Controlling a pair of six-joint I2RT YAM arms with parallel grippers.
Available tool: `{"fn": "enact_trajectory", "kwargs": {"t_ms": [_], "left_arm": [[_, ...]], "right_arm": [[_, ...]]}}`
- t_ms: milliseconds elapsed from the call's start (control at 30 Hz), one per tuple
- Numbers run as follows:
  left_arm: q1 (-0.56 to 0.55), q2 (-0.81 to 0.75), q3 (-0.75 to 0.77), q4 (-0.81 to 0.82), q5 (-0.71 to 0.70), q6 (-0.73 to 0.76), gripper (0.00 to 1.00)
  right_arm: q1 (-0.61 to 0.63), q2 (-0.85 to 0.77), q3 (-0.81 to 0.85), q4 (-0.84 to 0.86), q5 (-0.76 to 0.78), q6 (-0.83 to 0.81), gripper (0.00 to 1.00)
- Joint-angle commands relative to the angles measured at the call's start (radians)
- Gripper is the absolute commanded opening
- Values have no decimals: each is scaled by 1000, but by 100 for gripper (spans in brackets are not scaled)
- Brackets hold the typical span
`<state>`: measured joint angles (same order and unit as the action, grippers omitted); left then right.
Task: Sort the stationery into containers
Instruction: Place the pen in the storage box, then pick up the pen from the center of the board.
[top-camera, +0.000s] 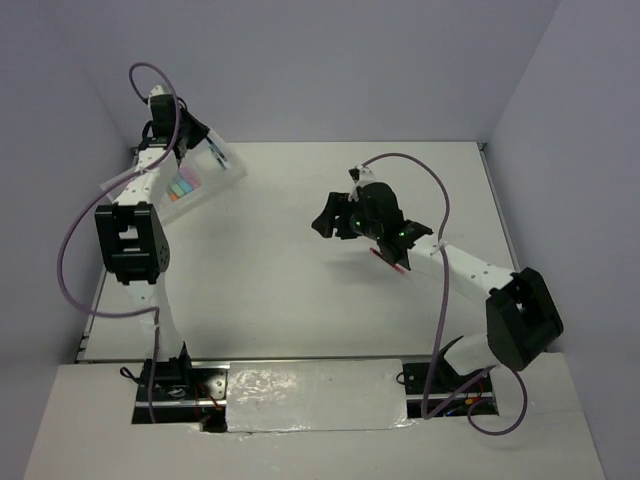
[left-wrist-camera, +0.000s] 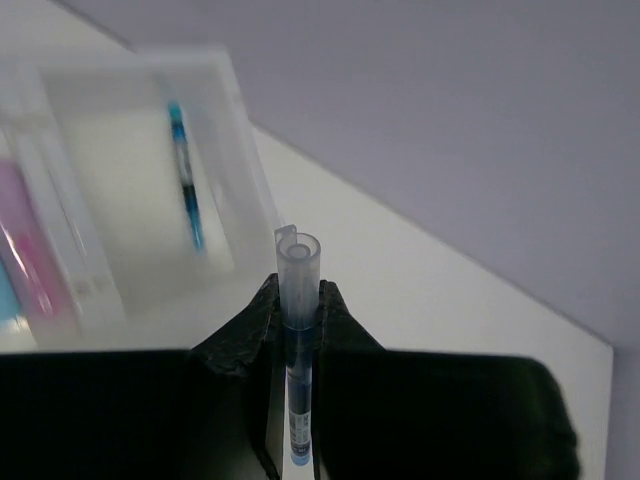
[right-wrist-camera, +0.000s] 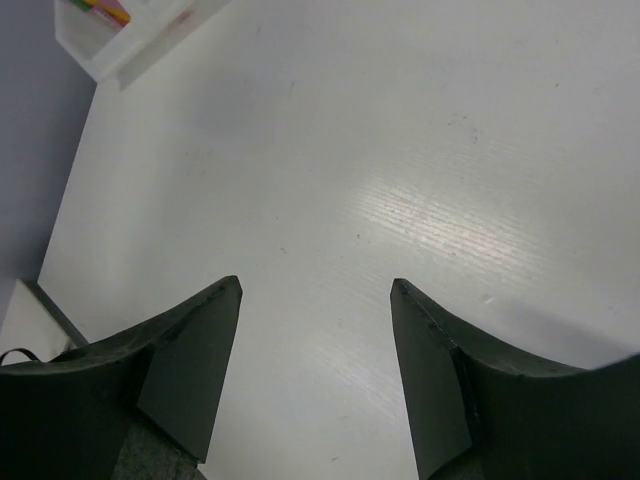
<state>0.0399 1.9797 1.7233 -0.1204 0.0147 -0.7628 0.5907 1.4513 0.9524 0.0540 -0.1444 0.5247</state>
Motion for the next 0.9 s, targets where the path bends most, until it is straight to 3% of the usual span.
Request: {"fn": "enact_trajectory", "kwargs": {"t_ms": [0,100,133,200,233,333,433,533,700,800,867], "left_arm": [[78,171,264,-93,-50,55,10],[89,292,444,-73,-42,129,21],[89,312,493,-62,-35,155,30],[89,352,510,-38,-9,168,43],[89,358,509,-4,11,168,57],[89,369,483,54,67,155,78],[87,383,496,67,106,142,90],[83,344,477,41,117,123,99],[54,130,434,-86,106,109,99],[35,-78,261,-92,134,60,99],[16,-269,63,-62,154,37,99]], "right_arm": [[9,-84,-42,-80,71,-64,71],[6,-98,-73,-71,34,-83,71],[4,-98,-78,-72,28,-87,71],[6,-94,-76,-80,26,-92,71],[4,-92,-75,-86,22,-98,71],[4,-94,-69,-85,16,-107,71],[4,-88,-64,-97,20,-115,71],[4,-63,-50,-173,119,-143,71],[4,75,52,-394,377,-209,70],[-3,136,108,-477,445,-236,70],[-11,142,118,-496,444,-256,70]]}}
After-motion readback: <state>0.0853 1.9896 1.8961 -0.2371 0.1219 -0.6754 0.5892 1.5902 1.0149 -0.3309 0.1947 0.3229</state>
